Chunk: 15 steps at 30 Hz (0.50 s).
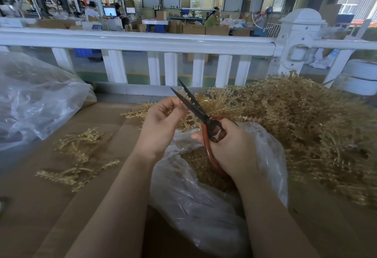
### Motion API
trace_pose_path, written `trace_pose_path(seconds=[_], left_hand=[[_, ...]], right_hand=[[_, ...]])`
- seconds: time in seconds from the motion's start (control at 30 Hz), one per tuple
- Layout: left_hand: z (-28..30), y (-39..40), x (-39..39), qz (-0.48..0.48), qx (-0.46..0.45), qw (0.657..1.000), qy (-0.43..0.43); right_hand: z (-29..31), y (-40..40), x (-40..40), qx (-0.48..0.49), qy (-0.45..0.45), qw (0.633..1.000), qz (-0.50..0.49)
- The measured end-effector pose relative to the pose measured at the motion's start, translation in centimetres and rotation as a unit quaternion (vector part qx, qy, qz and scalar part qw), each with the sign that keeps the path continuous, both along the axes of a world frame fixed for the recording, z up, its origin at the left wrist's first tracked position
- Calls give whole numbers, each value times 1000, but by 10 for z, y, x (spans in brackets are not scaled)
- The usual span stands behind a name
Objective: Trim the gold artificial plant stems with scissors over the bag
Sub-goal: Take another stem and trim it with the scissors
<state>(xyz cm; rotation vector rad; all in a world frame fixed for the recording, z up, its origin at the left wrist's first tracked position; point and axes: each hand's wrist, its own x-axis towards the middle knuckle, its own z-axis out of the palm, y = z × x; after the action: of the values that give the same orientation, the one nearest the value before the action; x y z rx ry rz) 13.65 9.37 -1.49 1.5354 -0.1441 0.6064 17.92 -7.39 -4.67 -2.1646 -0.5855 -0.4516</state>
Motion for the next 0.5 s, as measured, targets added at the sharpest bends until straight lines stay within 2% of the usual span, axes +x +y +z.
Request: trace_pose_path(seconds=[0.5], left_hand=[[1, -3, -2, -25, 26, 999, -12]], right_hand=[[3, 0, -2, 5, -15, 1000, -10]])
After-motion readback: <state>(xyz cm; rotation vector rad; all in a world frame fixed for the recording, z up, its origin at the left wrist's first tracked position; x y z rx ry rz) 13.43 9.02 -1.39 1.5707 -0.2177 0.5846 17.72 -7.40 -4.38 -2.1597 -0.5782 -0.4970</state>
